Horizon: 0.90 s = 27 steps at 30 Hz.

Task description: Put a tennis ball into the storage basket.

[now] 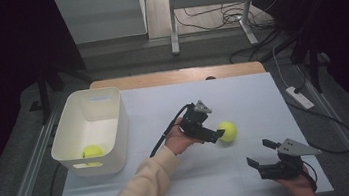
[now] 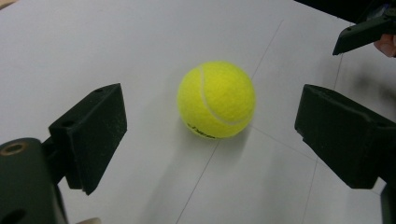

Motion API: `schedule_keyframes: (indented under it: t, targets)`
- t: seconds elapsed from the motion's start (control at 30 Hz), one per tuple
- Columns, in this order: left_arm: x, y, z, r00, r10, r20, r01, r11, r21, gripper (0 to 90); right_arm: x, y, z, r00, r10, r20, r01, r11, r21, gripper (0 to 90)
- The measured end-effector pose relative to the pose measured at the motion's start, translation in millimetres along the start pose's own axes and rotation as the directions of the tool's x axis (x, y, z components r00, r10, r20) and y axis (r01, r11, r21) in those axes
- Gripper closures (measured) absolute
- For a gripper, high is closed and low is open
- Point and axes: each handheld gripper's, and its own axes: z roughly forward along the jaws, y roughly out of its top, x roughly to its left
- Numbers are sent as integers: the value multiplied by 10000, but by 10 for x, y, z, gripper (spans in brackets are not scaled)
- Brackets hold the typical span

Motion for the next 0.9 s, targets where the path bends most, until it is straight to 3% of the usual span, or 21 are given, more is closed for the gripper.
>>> schedule_keyframes:
  t: [0.5, 0.9]
  targets:
    - [-59, 41, 207, 9995, 200, 258, -208, 9994, 284, 97, -3, -4, 1, 10000, -17, 25, 17, 10000, 26, 92]
    - [-37, 47, 347, 9996, 84, 270, -98, 9985, 540, 98, -4, -5, 3, 10000, -6, 16, 6, 10000, 32, 92]
